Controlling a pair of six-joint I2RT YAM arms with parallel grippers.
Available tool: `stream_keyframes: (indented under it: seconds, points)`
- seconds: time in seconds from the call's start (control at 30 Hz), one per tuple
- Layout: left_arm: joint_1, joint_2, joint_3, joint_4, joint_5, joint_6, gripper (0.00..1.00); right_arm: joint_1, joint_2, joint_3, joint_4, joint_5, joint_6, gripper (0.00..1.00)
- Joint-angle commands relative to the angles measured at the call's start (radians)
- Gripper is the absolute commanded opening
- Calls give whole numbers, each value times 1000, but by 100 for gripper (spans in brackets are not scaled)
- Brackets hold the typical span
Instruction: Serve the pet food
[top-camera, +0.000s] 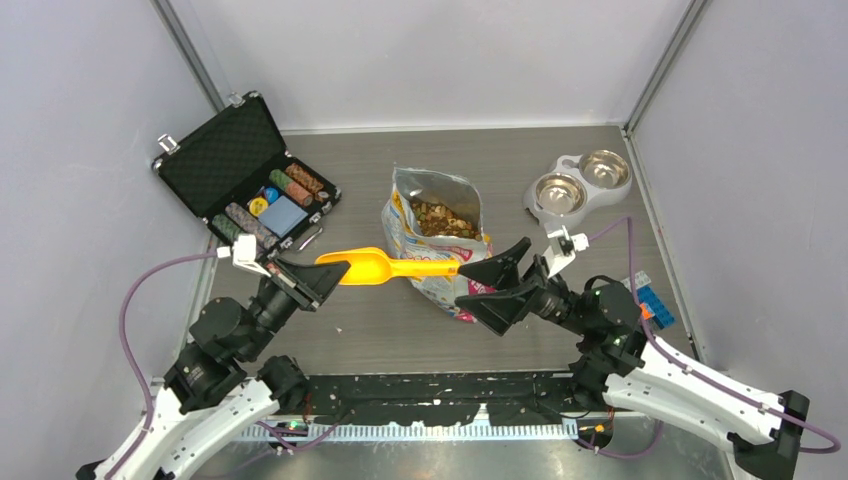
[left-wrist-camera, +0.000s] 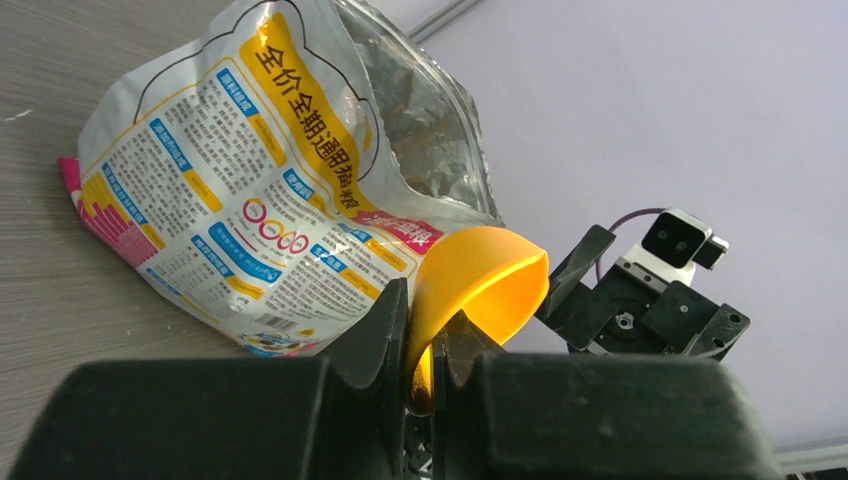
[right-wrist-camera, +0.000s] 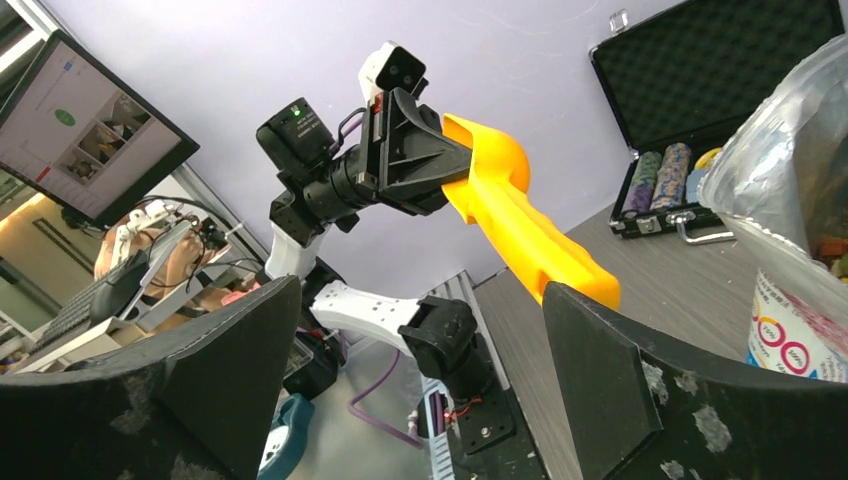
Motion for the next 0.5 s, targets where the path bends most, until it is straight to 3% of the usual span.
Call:
stream_keyframes:
  seconds: [0.0,0.3,0.47]
  points:
    - [0,-21,-4,65,-32,-25,0,1,75,35,118,-9,43,100]
    - [0,-6,-2,88,1,-31,0,4,151,95,71,-18,14,100]
    - [0,-30,17,8,-100,-11,0,4,70,99,-65,34,-21,97]
